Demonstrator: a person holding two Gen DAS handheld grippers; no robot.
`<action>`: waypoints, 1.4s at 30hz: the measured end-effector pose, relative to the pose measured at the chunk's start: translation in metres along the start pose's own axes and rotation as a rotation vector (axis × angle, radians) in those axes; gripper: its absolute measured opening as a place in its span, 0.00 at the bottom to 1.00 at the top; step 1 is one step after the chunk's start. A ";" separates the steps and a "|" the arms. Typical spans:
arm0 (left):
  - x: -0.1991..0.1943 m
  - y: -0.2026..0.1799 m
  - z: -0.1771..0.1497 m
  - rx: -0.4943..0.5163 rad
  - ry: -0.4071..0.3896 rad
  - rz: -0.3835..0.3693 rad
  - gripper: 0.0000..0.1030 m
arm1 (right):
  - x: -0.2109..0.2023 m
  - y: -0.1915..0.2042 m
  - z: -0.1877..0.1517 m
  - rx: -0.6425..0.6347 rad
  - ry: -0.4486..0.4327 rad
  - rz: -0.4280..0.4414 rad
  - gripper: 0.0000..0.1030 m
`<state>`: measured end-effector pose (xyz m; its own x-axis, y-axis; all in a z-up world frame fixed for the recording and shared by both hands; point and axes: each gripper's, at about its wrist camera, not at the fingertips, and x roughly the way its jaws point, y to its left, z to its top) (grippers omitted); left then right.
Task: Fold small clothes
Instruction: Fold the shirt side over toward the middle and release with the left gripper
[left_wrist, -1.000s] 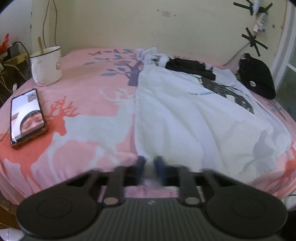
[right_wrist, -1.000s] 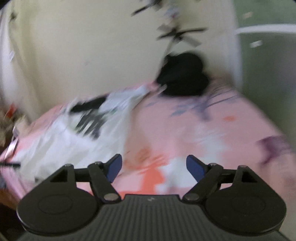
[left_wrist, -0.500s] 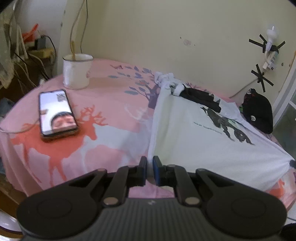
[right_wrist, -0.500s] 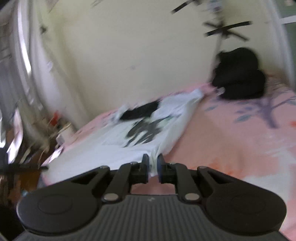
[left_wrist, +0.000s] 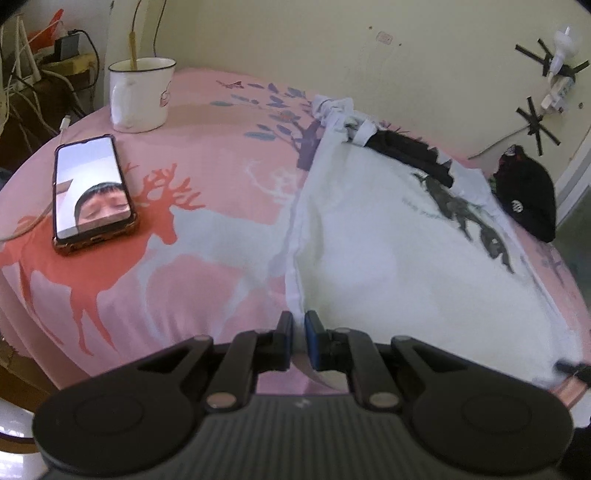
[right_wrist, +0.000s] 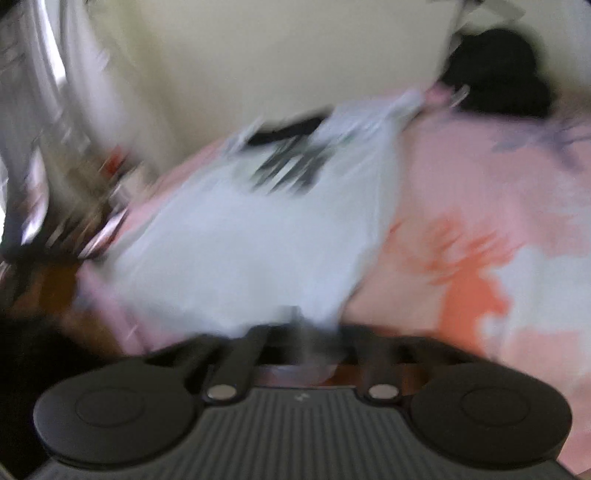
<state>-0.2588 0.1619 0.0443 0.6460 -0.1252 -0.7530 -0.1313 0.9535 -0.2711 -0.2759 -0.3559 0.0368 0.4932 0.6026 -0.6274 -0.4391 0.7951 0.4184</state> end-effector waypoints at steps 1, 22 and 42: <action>-0.005 0.001 0.003 -0.009 -0.016 -0.015 0.08 | -0.002 0.001 0.002 -0.006 -0.009 0.025 0.04; 0.113 -0.017 0.156 -0.103 -0.087 0.025 0.56 | 0.051 -0.082 0.128 0.223 -0.311 -0.123 0.85; 0.082 -0.007 0.103 -0.175 -0.027 -0.081 0.48 | 0.023 -0.052 0.092 0.363 -0.242 -0.165 0.65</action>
<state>-0.1281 0.1736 0.0463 0.6795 -0.1901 -0.7086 -0.2050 0.8782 -0.4322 -0.1726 -0.3769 0.0617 0.7142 0.4303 -0.5521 -0.0699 0.8286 0.5554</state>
